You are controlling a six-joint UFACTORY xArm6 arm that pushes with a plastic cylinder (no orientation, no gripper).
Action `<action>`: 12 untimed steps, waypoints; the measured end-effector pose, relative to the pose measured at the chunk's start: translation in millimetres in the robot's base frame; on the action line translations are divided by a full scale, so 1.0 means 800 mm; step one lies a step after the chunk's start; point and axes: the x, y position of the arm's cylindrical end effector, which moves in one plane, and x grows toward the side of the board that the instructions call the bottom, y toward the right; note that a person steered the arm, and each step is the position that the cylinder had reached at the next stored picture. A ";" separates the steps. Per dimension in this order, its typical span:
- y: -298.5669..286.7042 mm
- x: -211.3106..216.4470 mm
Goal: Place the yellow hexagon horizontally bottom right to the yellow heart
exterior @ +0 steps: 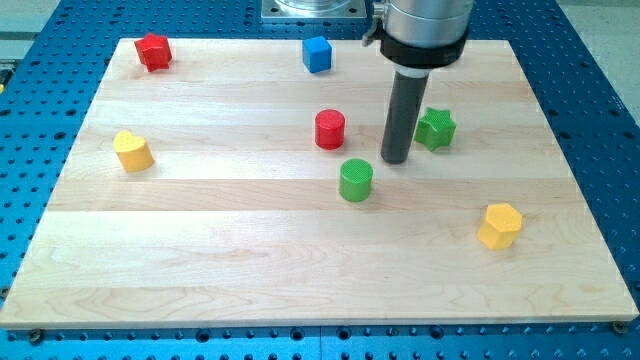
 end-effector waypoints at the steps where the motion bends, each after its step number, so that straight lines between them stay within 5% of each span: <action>1: 0.045 -0.040; 4: 0.097 -0.038; 6: 0.072 0.036; 9: 0.191 0.151; 12: -0.136 0.171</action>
